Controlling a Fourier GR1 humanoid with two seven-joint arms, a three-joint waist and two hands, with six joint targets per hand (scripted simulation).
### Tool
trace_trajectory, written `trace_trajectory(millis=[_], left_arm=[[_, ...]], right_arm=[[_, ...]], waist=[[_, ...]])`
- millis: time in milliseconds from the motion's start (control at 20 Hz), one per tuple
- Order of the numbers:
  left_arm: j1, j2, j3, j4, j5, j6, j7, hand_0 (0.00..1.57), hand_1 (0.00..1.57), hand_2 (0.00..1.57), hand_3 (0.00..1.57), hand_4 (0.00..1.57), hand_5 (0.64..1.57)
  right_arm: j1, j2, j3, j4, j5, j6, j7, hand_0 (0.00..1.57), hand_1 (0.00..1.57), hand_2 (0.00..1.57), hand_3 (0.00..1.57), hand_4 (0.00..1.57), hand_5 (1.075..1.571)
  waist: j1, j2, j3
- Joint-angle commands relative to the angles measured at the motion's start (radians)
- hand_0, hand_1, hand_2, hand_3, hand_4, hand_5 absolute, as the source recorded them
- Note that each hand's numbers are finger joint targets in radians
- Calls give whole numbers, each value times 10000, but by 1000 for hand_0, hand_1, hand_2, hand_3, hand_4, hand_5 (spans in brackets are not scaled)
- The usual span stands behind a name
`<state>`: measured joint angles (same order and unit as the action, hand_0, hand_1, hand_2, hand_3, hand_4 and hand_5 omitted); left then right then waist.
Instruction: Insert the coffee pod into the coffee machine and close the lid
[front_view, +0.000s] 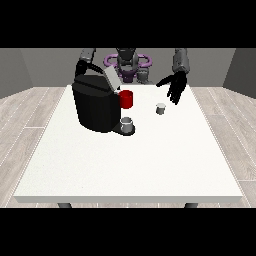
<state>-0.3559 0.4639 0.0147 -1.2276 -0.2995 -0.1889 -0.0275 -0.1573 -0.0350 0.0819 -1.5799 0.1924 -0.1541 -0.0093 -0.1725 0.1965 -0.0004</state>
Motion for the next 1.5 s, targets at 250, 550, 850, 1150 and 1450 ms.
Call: trace_trajectory(millis=[250,550,850,1150,1450], left_arm=[[-921,-55,-305,2538,-1366,177,-810,0,0,0,0,0,1571],[-1814,-493,-277,3188,-2308,1694,-1264,760,760,877,622,0,1571],[-2270,-379,-791,3593,-3439,2316,-1927,1071,1071,1132,931,465,1571],[-2394,-612,-1976,3677,-4817,1519,-626,826,826,998,857,340,1571],[-2747,-37,-1668,4831,-5168,1044,-1310,789,789,960,845,392,1571]], right_arm=[[-245,73,29,-11,139,-58,825,0,0,0,0,0,1571],[-574,339,145,706,-293,-262,445,0,0,0,0,0,1571],[-1355,-105,-491,1265,-383,75,294,0,0,0,0,0,1571],[-1263,341,-316,2622,-30,-535,-35,0,0,0,0,0,1571],[-752,318,-324,2603,-434,22,-699,0,0,0,0,0,1571]], waist=[[-148,274,-1],[-62,796,-1],[19,1126,0],[537,354,9],[165,320,6]])
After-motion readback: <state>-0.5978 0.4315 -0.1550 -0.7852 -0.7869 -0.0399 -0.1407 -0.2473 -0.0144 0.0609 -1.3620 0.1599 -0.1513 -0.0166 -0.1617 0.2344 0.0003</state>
